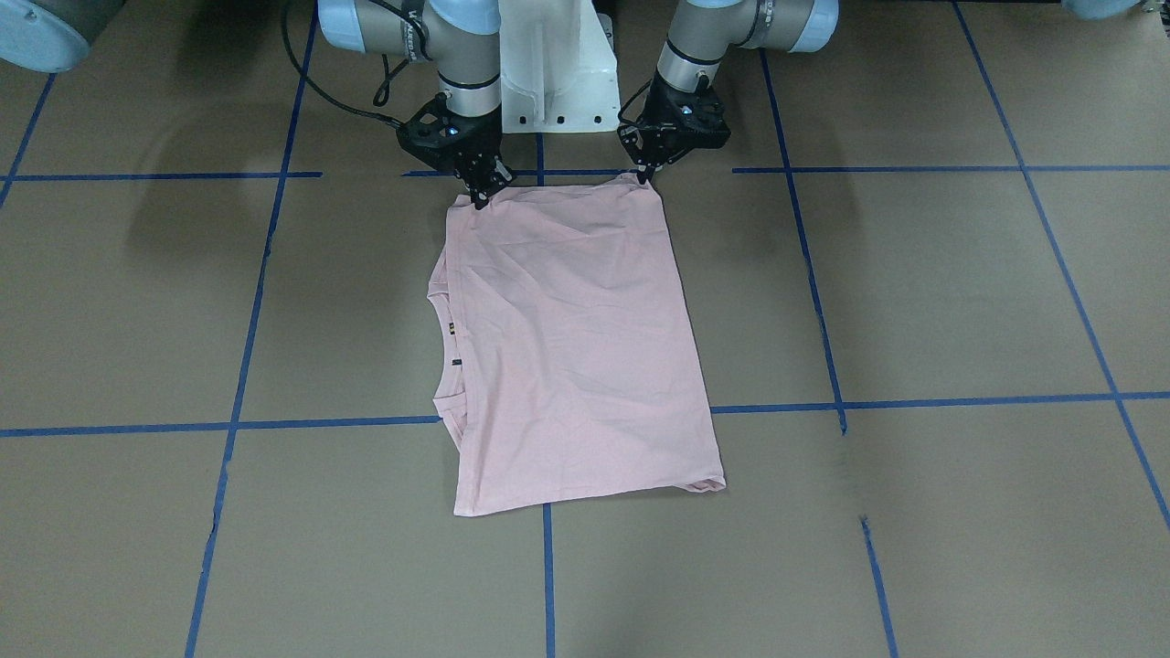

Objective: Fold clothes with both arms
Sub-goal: 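Pinch the shirt's near edge with both grippers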

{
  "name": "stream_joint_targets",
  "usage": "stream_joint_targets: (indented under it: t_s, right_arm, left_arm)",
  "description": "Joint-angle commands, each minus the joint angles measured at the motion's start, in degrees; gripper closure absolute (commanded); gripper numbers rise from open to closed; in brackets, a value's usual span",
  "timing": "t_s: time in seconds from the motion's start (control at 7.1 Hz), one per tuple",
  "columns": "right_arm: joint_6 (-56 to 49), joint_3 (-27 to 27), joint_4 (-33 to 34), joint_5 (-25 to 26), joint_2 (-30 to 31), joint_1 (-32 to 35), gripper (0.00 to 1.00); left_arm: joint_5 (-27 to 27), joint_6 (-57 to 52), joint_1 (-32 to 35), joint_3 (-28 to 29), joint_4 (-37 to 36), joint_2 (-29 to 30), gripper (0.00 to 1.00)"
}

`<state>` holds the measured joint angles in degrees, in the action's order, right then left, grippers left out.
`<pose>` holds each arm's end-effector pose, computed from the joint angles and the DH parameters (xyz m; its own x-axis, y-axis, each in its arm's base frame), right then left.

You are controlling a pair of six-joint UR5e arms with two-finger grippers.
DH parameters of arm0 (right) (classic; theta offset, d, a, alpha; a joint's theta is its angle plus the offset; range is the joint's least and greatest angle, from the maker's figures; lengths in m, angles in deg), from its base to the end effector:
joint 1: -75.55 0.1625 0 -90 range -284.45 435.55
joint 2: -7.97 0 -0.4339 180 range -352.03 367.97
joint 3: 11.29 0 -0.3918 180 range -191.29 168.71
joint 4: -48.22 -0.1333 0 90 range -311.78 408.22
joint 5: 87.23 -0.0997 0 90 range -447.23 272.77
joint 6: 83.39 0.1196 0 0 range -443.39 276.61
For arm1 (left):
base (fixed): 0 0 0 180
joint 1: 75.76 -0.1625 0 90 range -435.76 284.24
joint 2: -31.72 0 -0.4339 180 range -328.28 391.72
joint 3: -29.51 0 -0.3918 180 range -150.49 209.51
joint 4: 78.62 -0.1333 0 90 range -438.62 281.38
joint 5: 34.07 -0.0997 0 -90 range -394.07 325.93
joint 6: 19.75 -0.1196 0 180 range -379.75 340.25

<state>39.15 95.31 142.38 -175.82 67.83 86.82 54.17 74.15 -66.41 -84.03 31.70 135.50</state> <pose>-0.6017 -0.2588 0.2730 0.4949 0.6469 0.5801 -0.5669 0.7464 -0.3487 0.5395 -0.2276 0.3261 0.5141 -0.1535 -0.8439 0.2235 0.9738 -0.0411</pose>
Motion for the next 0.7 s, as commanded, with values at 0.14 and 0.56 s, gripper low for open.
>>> stream_joint_targets:
  t_s: [0.14, 0.56]
  right_arm:
    - [-0.2, 1.7, 0.3, -0.1, 0.1, 0.3, 1.0]
    - [-0.2, 9.6, 7.4, -0.6, 0.1, 0.5, 1.0]
  left_arm:
    - [0.3, -0.7, 0.4, -1.1, -0.1, 0.0, 1.0]
    - [1.2, -6.1, 1.2, -10.9, -8.4, 0.0, 1.0]
